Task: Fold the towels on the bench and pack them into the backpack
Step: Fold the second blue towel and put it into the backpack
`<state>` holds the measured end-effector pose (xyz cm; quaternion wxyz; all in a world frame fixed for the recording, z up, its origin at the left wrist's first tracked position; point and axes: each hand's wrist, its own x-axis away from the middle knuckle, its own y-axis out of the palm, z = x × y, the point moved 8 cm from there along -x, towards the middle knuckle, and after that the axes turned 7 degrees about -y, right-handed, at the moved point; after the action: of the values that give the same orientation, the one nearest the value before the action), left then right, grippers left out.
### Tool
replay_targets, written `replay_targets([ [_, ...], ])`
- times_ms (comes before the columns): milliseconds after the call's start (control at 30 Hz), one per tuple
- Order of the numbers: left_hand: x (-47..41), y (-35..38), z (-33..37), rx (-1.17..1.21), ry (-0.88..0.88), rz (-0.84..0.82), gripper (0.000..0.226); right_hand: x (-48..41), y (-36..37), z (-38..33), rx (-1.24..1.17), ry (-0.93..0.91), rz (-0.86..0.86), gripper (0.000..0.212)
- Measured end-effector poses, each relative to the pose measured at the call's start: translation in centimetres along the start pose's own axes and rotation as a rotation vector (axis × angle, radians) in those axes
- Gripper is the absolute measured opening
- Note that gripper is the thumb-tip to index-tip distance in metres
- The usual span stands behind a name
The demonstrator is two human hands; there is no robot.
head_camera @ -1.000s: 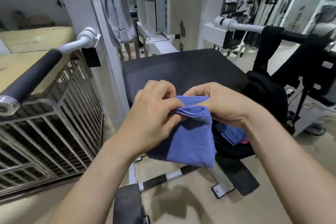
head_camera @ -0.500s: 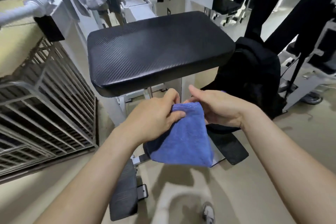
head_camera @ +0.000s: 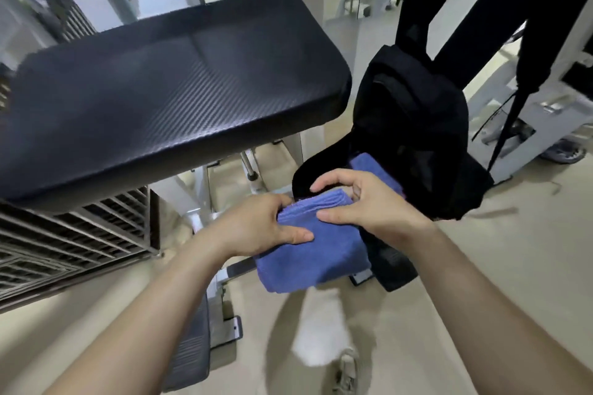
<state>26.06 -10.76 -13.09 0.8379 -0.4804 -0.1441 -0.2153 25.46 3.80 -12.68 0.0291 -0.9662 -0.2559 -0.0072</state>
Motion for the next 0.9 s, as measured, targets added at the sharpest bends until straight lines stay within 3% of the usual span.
replay_targets([
  [67,-1.3,0.1,1.2,0.093,0.035,0.012,0.025,0.5,-1.8,2.4,-0.106,0.104,-0.003,0.039],
  [133,-3.0,0.7,1.4,0.326,0.006,-0.052,0.022,1.1,-3.2,5.5,-0.011,0.223,-0.128,0.034],
  [200,-5.0,1.7,0.8,0.452,-0.058,-0.106,0.029,1.5,-5.6,9.2,0.069,0.329,-0.134,0.029],
  [267,-7.9,2.3,0.3,0.3,-0.039,-0.043,0.033,1.9,-8.1,12.3,-0.156,0.444,0.016,0.034],
  [333,-11.1,3.1,0.1,0.132,-0.018,0.03,0.033,1.9,-9.5,14.3,-0.405,0.476,0.164,0.018],
  [400,-14.3,4.4,-0.1,0.165,-0.05,-0.002,0.034,1.2,-11.2,16.1,-0.432,0.463,0.343,0.01],
  [533,-20.0,7.0,-0.1,0.229,-0.094,-0.131,0.041,0.3,-15.8,17.8,0.102,0.406,0.817,0.008],
  [667,-24.8,8.2,-0.6,0.38,-0.189,-0.218,0.041,-1.0,-17.0,17.9,0.472,0.405,0.898,0.007],
  [900,-29.1,7.2,1.0,0.457,-0.096,0.282,0.018,-3.4,-17.0,17.9,0.794,0.299,0.963,0.031],
])
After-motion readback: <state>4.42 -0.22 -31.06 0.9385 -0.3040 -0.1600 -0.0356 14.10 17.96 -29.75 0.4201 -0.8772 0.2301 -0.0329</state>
